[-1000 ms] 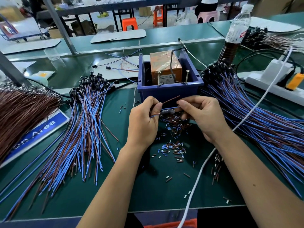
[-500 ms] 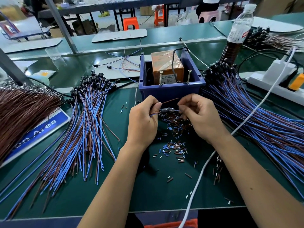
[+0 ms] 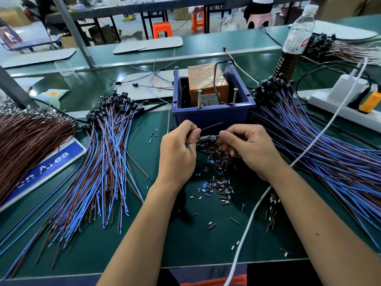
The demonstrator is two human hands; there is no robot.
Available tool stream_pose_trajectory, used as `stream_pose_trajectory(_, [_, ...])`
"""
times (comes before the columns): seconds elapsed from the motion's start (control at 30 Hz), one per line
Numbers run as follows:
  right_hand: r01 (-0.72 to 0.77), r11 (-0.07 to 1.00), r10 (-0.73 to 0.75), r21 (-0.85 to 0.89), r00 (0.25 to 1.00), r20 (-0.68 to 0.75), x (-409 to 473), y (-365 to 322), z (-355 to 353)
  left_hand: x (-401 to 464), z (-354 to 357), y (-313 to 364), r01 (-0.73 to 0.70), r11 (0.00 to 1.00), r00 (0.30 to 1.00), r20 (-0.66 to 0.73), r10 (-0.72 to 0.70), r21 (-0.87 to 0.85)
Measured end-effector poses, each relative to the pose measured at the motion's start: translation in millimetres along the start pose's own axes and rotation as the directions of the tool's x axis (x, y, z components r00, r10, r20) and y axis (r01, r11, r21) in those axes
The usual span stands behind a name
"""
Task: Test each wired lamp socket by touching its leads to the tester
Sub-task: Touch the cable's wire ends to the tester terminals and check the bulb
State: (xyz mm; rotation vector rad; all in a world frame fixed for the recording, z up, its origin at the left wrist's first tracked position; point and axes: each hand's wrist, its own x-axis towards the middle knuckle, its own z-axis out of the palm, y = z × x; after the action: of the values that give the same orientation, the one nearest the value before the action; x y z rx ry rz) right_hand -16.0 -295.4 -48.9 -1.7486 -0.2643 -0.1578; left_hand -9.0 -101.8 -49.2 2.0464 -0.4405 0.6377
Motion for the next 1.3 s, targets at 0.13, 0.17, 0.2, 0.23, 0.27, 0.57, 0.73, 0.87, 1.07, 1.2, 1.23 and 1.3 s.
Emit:
stream_pose_trajectory(0.13, [-0.03, 0.994, 0.045, 0.1, 0.988, -0.15, 3, 1, -11, 3, -7, -4, 0.041, 0.997, 0.998, -0.052, -0.044, -0.066])
stream_pose_trajectory(0.17, [-0.031, 0.993, 0.051, 0.111, 0.983, -0.179, 3, 1, -12, 3, -7, -5, 0.041, 0.996, 0.998, -0.044, -0.045, -0.081])
stream_pose_trajectory(0.2, [-0.03, 0.993, 0.052, 0.111, 0.98, -0.193, 3, 1, -11, 2, -7, -4, 0.032, 0.996, 0.999, -0.021, -0.034, -0.082])
stream_pose_trajectory(0.23, [-0.026, 0.994, 0.047, 0.108, 0.98, -0.193, 2, 0, -9, 1, -5, -3, 0.019, 0.997, 1.0, 0.009, -0.018, -0.073])
stream_pose_trajectory(0.27, [-0.018, 0.994, 0.038, 0.107, 0.982, -0.186, 1, 1, -6, 0, -2, -1, 0.006, 0.998, 0.999, 0.041, -0.003, -0.062])
stream_pose_trajectory(0.57, [0.031, 0.99, -0.002, 0.134, 0.977, -0.215, 1, 1, -8, 0, -2, -2, -0.016, 0.996, 0.997, 0.075, 0.023, -0.082])
stream_pose_trajectory(0.73, [0.019, 0.983, 0.018, 0.182, 0.98, -0.198, 1, 0, -3, -1, 1, 5, 0.012, 0.988, 0.996, -0.084, -0.025, -0.157])
stream_pose_trajectory(0.87, [0.035, 0.962, -0.025, 0.27, 0.999, -0.039, -4, -4, 22, -5, 12, 14, 0.002, 0.988, 0.987, -0.158, -0.027, -0.156])
stream_pose_trajectory(1.07, [0.056, 0.904, -0.007, 0.424, 0.993, -0.117, -3, -11, 29, -8, 18, 21, -0.019, 0.987, 0.986, -0.168, -0.009, -0.16])
stream_pose_trajectory(1.2, [0.126, 0.867, -0.064, 0.482, 0.988, -0.142, -1, -14, 23, -8, 15, 21, -0.068, 0.991, 0.952, -0.305, 0.03, -0.115])
stream_pose_trajectory(1.23, [0.138, 0.866, -0.075, 0.481, 0.986, -0.149, 0, -14, 19, -7, 14, 21, -0.078, 0.991, 0.94, -0.339, 0.037, -0.109])
stream_pose_trajectory(1.3, [0.156, 0.893, -0.079, 0.423, 0.978, -0.193, 2, -14, 13, -7, 14, 20, -0.082, 0.988, 0.927, -0.373, 0.027, -0.131])
